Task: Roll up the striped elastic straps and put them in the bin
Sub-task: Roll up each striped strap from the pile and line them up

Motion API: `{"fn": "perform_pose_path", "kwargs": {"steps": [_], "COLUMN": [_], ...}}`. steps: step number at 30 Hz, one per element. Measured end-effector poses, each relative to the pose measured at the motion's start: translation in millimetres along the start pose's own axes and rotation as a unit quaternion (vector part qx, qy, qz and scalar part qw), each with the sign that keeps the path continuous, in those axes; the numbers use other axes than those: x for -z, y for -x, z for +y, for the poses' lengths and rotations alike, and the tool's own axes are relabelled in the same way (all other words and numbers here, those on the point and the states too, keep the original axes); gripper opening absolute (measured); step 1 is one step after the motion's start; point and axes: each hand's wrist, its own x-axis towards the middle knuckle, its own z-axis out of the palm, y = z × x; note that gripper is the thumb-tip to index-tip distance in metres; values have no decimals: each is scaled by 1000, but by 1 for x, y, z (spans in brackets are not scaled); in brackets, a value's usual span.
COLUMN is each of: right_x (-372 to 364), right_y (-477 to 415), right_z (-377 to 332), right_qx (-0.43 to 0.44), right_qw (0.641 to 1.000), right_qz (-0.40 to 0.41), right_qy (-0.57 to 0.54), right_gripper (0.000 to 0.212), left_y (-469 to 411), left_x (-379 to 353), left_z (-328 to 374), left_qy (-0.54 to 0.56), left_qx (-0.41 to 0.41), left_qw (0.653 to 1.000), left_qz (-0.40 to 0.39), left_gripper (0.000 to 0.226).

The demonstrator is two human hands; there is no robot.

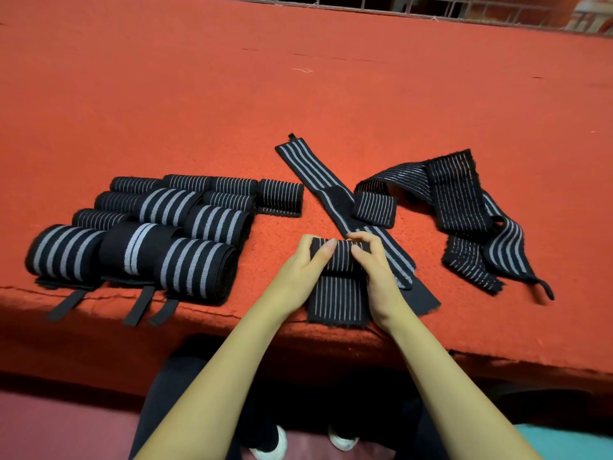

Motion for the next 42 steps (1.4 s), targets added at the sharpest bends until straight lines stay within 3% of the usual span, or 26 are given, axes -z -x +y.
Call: {"fn": "perform_pose_path", "kwargs": {"steps": [3, 7, 12, 16, 20, 25, 30, 35, 37, 42], "right_x": [-2, -4, 0, 1, -2, -1, 3, 6, 4, 2], "right_y": [0, -1, -4, -5, -5, -4, -2, -1, -2, -4], "right_z": [-1, -1, 3, 5, 5, 6, 6, 6, 5, 3], "right_qx": [-1, -5, -2, 2, -1, 7, 25, 56, 64, 64], "right_qw": [1000, 1000, 999, 999, 1000, 1000, 1000, 993, 989, 979], "right_qz": [13, 5, 15, 14, 0, -4, -10, -34, -57, -86], "right_qy": [-14, -27, -32, -48, -14, -14, 1, 97, 119, 175], "right_gripper": [41, 32, 19, 22, 28, 20, 26, 29, 37, 35], "left_y": [0, 1, -2, 0, 2, 1, -3, 3, 5, -1], "left_x": [2, 8, 3, 3, 6, 5, 6, 17, 33, 63], "left_z": [-5, -8, -5, -2, -4, -3, -6, -4, -1, 19], "left_qy": [82, 129, 101, 53, 100, 110, 140, 49, -49, -364], "left_qx": [-46, -81, -65, -61, -91, -91, -29, -51, -61, -107], "left_qw": [996, 988, 993, 997, 991, 990, 989, 998, 996, 921], "left_qz": [-9, -16, -5, -4, -10, -12, 23, -3, -35, -92], "left_gripper": [12, 25, 23, 15, 19, 23, 34, 29, 32, 36]}}
